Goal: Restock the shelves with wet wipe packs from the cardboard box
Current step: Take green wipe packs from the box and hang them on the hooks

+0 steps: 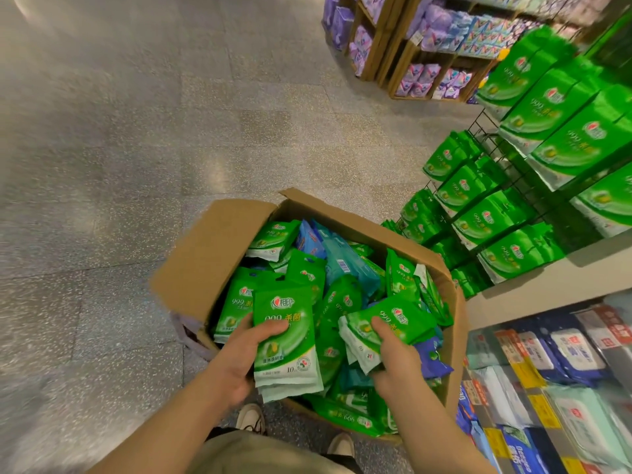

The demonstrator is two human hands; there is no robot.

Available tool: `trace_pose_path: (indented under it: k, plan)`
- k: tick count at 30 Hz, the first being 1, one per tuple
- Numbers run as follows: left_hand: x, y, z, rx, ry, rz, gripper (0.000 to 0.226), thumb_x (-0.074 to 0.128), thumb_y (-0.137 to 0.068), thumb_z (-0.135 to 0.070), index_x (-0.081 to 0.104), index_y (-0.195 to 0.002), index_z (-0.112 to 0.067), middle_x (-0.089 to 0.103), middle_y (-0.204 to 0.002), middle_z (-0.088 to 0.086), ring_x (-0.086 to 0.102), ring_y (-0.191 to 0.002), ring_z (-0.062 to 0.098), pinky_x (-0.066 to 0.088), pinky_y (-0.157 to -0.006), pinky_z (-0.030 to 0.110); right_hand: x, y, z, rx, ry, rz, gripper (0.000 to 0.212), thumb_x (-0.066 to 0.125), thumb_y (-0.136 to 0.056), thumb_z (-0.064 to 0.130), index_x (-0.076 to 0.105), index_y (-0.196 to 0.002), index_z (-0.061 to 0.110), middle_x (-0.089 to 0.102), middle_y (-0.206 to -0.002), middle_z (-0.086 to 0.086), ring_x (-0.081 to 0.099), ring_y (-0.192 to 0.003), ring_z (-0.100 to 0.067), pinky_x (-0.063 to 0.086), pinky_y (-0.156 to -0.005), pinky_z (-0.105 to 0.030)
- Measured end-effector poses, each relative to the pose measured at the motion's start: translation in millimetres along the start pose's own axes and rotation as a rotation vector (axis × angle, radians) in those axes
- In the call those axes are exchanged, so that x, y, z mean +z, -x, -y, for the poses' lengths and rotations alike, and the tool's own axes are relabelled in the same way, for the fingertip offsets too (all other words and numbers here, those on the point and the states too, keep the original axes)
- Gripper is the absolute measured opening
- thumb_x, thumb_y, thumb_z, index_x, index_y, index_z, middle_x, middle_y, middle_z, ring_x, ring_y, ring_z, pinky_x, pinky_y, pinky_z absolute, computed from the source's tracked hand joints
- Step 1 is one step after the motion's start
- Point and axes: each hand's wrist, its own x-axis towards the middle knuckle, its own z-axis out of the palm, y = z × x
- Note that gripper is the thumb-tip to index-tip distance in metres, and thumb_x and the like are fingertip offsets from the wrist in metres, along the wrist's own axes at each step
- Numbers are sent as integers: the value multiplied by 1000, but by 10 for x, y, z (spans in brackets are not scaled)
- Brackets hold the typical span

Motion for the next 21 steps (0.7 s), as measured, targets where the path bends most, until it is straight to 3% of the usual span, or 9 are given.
trace_pose_path:
  k: [3, 7, 9, 12, 14, 16, 18, 20, 21]
  plan:
    - [-89, -37, -53, 13, -17, -23, 89, 88, -60, -10, 51, -141, -13, 76, -113, 20, 75, -96, 42, 59, -85, 53, -6, 178, -75, -155, -41, 29, 94, 99, -54, 37, 54, -135, 20, 74, -120, -2, 73, -106, -34, 57, -90, -63]
    - [-149, -61, -105, 37, -48, -55, 119, 91, -46, -11, 37, -151, -25, 76, -116, 16, 74, -100, 42, 54, -96, 63, 130, 507, 147, -181, 32, 353, 60, 81, -77, 26, 61, -133, 14, 75, -118, -10, 75, -100, -35, 63, -71, -44]
    - [-111, -66, -112, 36, -45, -55, 116, 88, -47, -11, 38, -151, -27, 76, -115, 16, 74, -100, 42, 54, -96, 64, 245, 685, 270, -169, 182, 548, 59, 77, -73, 23, 63, -129, 10, 76, -115, -13, 75, -99, -34, 62, -75, -44]
    - [29, -36, -145, 22, 18, -38, 97, 85, -60, -27, 46, -148, -20, 74, -119, 19, 71, -106, 44, 49, -101, 67, 417, 851, 309, -184, 424, 717, 64, 81, -71, 21, 61, -130, 9, 75, -118, -13, 73, -108, -33, 55, -99, -52]
    - [135, 6, -165, 20, 63, 28, 60, 64, -89, -49, 62, -138, -13, 71, -126, 19, 69, -115, 41, 46, -109, 60, 487, 875, 289, -214, 497, 751, 61, 82, -74, 18, 59, -130, 12, 75, -118, -11, 72, -109, -32, 53, -102, -54]
    - [174, 12, -169, 43, 74, 79, 65, 47, -96, -64, 66, -135, -15, 69, -131, 17, 66, -121, 37, 43, -112, 55, 539, 857, 254, -250, 559, 721, 53, 83, -82, 14, 59, -129, 18, 75, -118, -9, 73, -109, -30, 53, -102, -54]
    - [214, 46, -170, 77, 72, 97, 77, 53, -87, -73, 63, -138, -15, 68, -133, 17, 66, -123, 37, 45, -111, 55, 577, 828, 203, -302, 647, 684, 54, 87, -80, 27, 62, -128, 33, 69, -128, -9, 70, -113, -30, 54, -102, -51]
    - [223, 50, -152, 107, 85, 119, 96, 76, -69, -76, 60, -140, -14, 67, -134, 19, 66, -122, 38, 53, -102, 53, 577, 806, 156, -339, 716, 679, 66, 91, -68, 43, 62, -126, 46, 59, -137, -7, 66, -119, -29, 54, -103, -49]
    - [224, 61, -146, 116, 84, 140, 103, 85, -59, -74, 60, -139, -13, 67, -133, 20, 66, -121, 38, 58, -95, 50, 573, 799, 129, -308, 685, 709, 69, 91, -68, 42, 59, -130, 45, 62, -137, -6, 66, -119, -28, 53, -104, -50]
